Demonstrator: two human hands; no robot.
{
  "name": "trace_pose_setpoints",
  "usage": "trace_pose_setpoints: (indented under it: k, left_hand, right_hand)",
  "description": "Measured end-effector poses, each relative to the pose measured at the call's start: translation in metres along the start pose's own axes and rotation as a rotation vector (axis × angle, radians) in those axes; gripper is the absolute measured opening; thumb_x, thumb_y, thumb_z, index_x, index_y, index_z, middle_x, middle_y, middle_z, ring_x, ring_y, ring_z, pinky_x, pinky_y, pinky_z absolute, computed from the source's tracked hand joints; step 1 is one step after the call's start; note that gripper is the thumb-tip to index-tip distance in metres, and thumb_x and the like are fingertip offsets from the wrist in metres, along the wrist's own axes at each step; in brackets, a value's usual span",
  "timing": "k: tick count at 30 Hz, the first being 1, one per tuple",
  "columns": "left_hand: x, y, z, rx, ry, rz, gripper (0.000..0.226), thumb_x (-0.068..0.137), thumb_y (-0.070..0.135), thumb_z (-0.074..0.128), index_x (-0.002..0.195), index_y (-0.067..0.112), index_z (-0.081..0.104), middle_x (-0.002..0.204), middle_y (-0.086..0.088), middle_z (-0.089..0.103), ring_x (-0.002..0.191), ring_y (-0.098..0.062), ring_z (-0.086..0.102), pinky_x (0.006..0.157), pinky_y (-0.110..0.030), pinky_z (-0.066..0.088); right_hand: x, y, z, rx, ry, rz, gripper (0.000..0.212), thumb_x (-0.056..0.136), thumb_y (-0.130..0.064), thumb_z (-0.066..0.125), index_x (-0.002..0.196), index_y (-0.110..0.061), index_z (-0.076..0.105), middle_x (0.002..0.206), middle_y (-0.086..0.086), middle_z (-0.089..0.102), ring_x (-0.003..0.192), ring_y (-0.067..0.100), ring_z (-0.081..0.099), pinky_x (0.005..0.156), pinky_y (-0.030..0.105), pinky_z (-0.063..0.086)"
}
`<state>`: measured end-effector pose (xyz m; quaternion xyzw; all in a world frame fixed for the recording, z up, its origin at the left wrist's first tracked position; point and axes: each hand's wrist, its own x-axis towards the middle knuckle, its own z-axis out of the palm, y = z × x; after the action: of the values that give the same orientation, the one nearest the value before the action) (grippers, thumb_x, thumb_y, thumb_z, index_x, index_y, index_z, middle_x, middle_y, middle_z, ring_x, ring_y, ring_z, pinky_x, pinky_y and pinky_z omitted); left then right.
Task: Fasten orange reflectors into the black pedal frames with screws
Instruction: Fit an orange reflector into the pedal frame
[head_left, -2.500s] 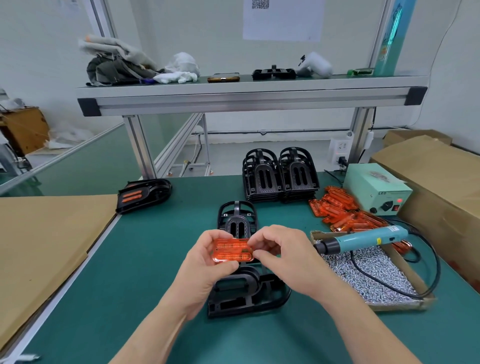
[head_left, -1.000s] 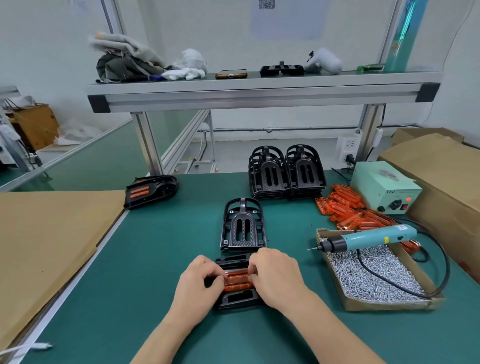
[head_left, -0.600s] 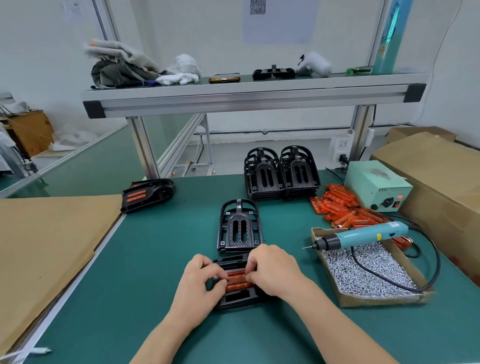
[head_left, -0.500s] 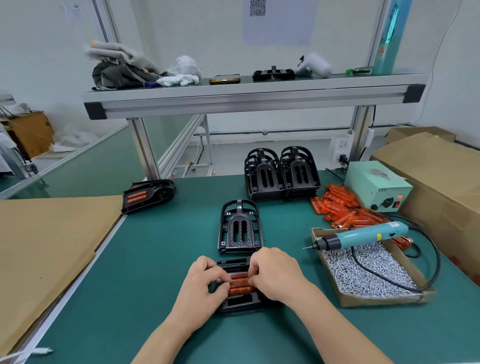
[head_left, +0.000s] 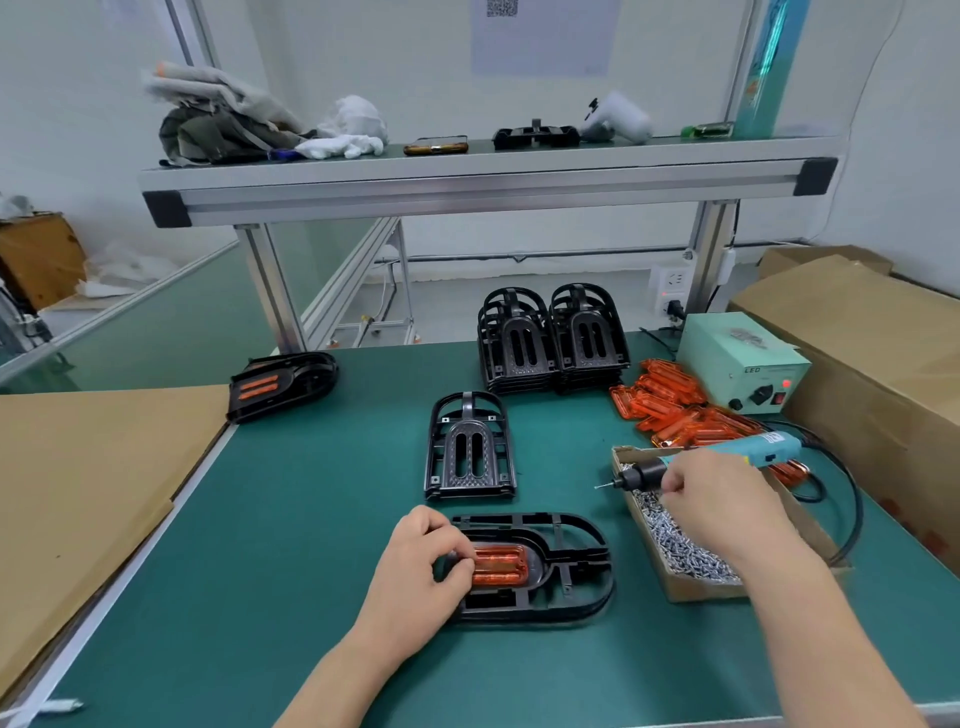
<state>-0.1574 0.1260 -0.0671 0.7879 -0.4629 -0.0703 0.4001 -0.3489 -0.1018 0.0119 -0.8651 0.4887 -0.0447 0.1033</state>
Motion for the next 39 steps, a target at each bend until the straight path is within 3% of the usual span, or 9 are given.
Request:
trace_pose_setpoints:
  k: [7,12,18,23,27,30,32,35,39]
  left_hand:
    - [-0.006,0.000,0.003,0.040,0.036,0.036,0.023,0.082,0.015,0.073,0.075,0.034,0.062,0.092,0.017,0.049,0.097,-0.010,0.051,0.078,-0.012,0.037]
    - [-0.007,0.008,0.000,-0.017,0.145,0.062,0.021,0.083,0.015,0.076,0.086,0.035,0.068,0.092,0.015,0.055,0.100,-0.013,0.055,0.084,-0.014,0.038]
    - [-0.001,0.028,0.004,-0.075,0.222,0.063,0.024,0.082,0.008,0.077,0.083,0.031,0.071,0.091,0.014,0.061,0.099,-0.013,0.059,0.086,-0.015,0.041]
    - [0.013,0.063,0.017,-0.167,0.131,0.155,0.024,0.084,0.010,0.075,0.103,0.025,0.076,0.090,0.016,0.066,0.086,-0.006,0.064,0.080,-0.014,0.046]
    - [0.025,0.084,0.024,-0.304,0.086,0.090,0.027,0.085,0.013,0.074,0.098,0.036,0.076,0.090,0.017,0.073,0.089,-0.006,0.068,0.084,-0.026,0.053]
    - [0.030,0.086,0.019,-0.381,0.068,0.033,0.032,0.084,0.013,0.075,0.089,0.044,0.076,0.087,0.018,0.075,0.086,-0.004,0.070,0.082,-0.029,0.056]
    - [0.030,0.085,0.016,-0.365,0.044,0.035,0.035,0.084,0.013,0.075,0.089,0.047,0.075,0.084,0.019,0.075,0.083,-0.002,0.070,0.080,-0.026,0.055]
    - [0.028,0.082,0.018,-0.244,0.078,0.101,0.022,0.084,0.014,0.075,0.083,0.036,0.077,0.078,0.022,0.072,0.077,-0.001,0.068,0.074,-0.022,0.053]
    - [0.025,0.077,0.021,-0.257,0.146,-0.025,0.019,0.085,0.011,0.073,0.076,0.027,0.075,0.075,0.017,0.071,0.068,-0.003,0.067,0.067,-0.019,0.052]
  right_hand:
    - [0.003,0.007,0.022,-0.048,-0.079,-0.025,0.016,0.085,-0.013,0.065,0.080,-0.027,0.067,0.100,0.004,0.071,0.098,0.026,0.066,0.077,0.028,0.049]
    - [0.007,0.017,0.020,0.044,-0.049,-0.024,0.029,0.086,-0.018,0.066,0.058,-0.025,0.065,0.077,-0.002,0.071,0.078,0.021,0.066,0.066,0.028,0.048]
    - [0.002,0.019,0.017,0.156,0.039,-0.027,0.024,0.093,-0.026,0.062,0.071,-0.019,0.069,0.075,-0.002,0.067,0.075,0.023,0.060,0.065,0.034,0.048]
    - [-0.016,-0.013,0.006,0.485,0.027,-0.271,0.029,0.096,-0.030,0.063,0.072,-0.019,0.073,0.064,-0.009,0.062,0.068,0.004,0.055,0.060,0.013,0.035]
    - [-0.032,-0.047,0.014,0.624,-0.029,-0.431,0.027,0.096,-0.026,0.065,0.074,-0.012,0.073,0.067,-0.001,0.065,0.065,0.010,0.056,0.066,0.027,0.043]
    - [-0.031,-0.048,0.019,0.804,-0.074,-0.398,0.030,0.096,-0.025,0.066,0.071,-0.009,0.069,0.065,0.007,0.061,0.063,0.018,0.049,0.066,0.038,0.042]
    - [-0.031,-0.046,0.024,0.890,-0.141,-0.376,0.032,0.096,-0.027,0.067,0.069,-0.010,0.066,0.060,0.001,0.050,0.062,0.012,0.041,0.062,0.036,0.035]
    - [-0.030,-0.042,0.029,0.890,-0.196,-0.322,0.037,0.099,-0.038,0.061,0.071,-0.017,0.073,0.057,-0.002,0.058,0.055,0.008,0.047,0.059,0.028,0.037]
    - [-0.007,-0.005,0.016,0.981,0.164,0.057,0.041,0.096,-0.051,0.059,0.074,-0.021,0.073,0.069,-0.004,0.070,0.068,0.016,0.062,0.070,0.032,0.047]
